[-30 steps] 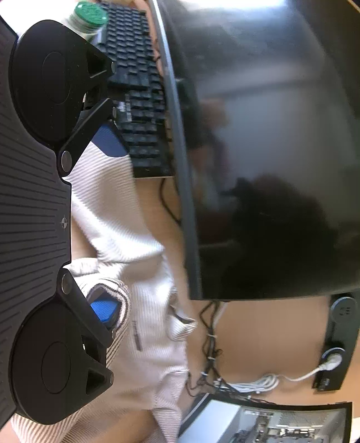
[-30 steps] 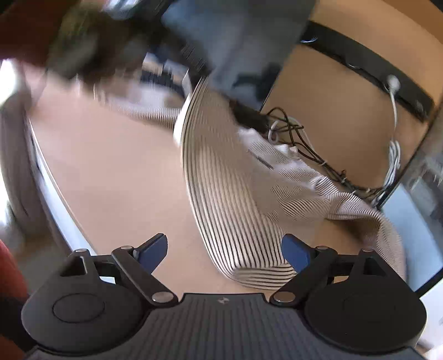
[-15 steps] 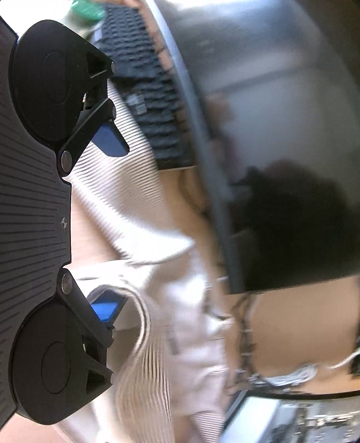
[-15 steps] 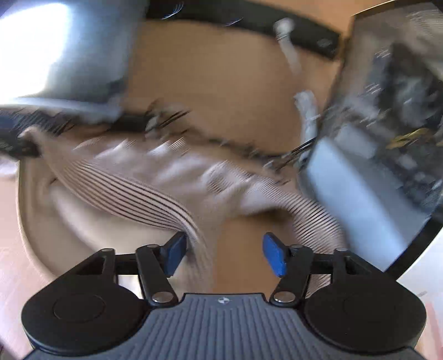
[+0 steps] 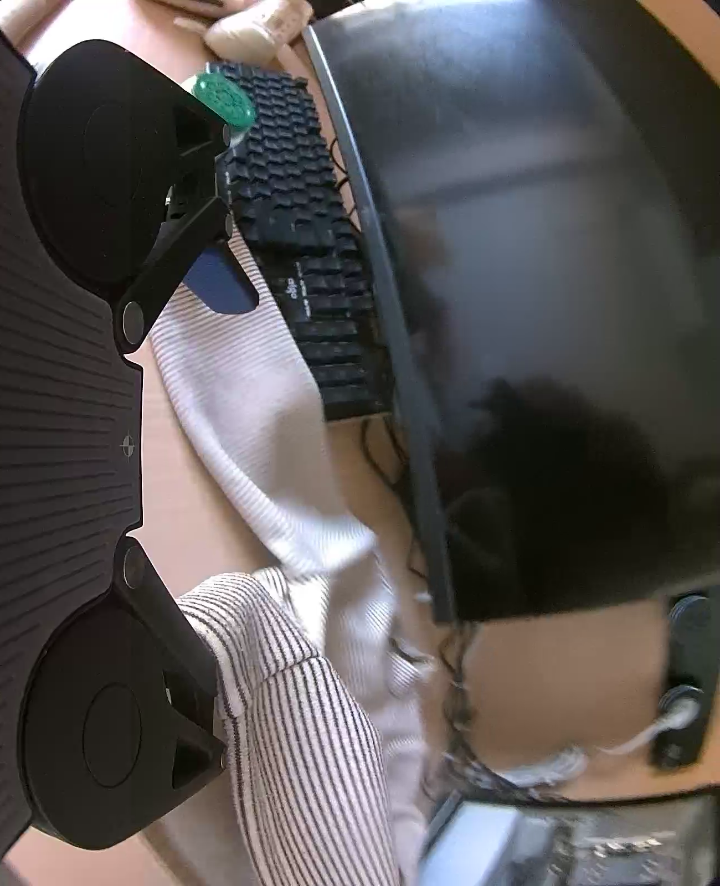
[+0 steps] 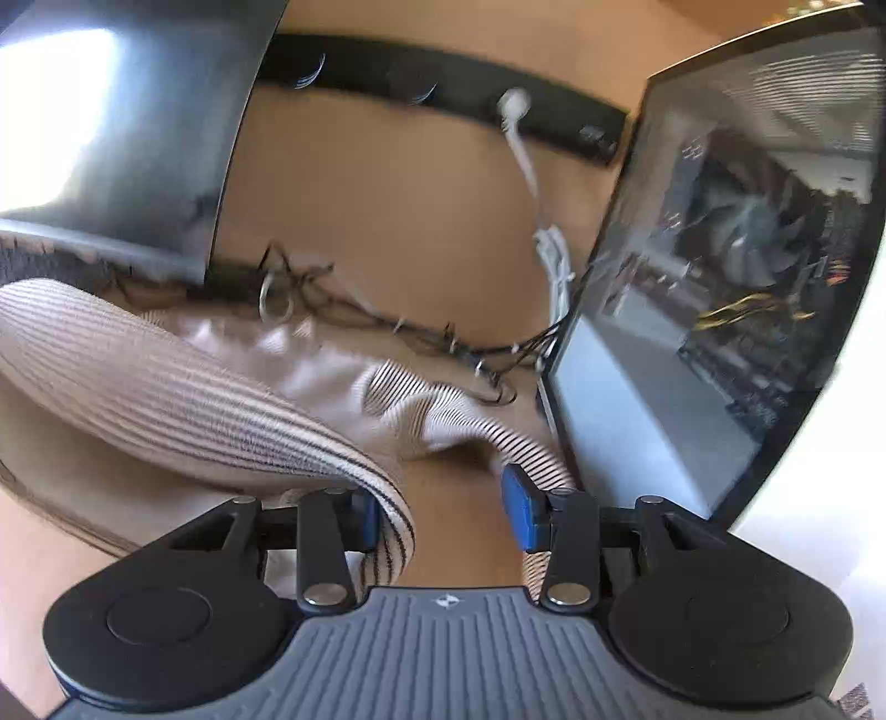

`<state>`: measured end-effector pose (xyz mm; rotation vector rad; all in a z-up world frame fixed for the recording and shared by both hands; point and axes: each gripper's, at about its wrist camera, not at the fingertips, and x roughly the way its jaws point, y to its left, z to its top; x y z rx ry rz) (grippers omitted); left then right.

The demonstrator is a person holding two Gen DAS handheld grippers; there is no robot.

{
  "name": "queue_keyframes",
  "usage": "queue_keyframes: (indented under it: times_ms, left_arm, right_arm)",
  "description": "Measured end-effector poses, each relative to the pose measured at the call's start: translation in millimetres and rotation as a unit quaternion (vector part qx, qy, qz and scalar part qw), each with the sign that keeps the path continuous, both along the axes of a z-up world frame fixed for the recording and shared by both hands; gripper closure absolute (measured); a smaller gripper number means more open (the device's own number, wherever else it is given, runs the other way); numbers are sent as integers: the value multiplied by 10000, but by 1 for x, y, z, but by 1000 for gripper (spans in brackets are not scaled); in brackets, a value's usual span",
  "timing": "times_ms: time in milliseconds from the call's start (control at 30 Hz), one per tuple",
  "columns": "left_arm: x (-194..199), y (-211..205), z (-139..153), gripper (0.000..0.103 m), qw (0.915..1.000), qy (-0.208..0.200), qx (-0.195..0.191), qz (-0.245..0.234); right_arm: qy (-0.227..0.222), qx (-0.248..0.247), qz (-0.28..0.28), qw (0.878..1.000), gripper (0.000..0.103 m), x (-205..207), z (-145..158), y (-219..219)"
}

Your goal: Fold clothes

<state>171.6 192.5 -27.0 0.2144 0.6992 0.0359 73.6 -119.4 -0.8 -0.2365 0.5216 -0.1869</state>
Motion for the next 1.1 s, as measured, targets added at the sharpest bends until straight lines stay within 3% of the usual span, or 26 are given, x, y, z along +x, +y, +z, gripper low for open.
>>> queue_keyframes:
  times_ms: [267, 367, 433, 533, 700, 800, 967, 1100]
  left_arm:
    - [-44, -9, -26, 0, 9966, 808, -166, -70]
    - [-53, -1, -25, 0, 9954, 930, -239, 66]
    - [-59, 5, -25, 0, 9943, 1011, -287, 157]
    - [-67, 13, -25, 0, 9925, 1132, -359, 294]
    - [-81, 27, -24, 0, 9885, 1333, -479, 521]
    - [-90, 35, -24, 0, 9857, 1453, -551, 657]
    - [-71, 36, 5, 0, 9822, 990, -1511, 512]
    - [-39, 22, 13, 0, 9637, 862, -2526, -6]
  right_arm:
    - [908, 532, 111, 9944, 61, -37, -55, -16]
    - [1079, 506, 314, 9924, 53, -47, -68, -16]
    - [1103, 425, 408, 9921, 38, -56, -68, -20]
    - [1113, 308, 502, 9920, 28, -68, -70, -32]
    - [1242, 360, 398, 9908, 23, -90, -75, -60]
    - [1073, 587, 203, 9923, 23, -101, -71, -74]
    - [339, 918, 318, 9947, 23, -93, -40, -69]
    - [123, 1370, 984, 9856, 35, -54, -18, -32]
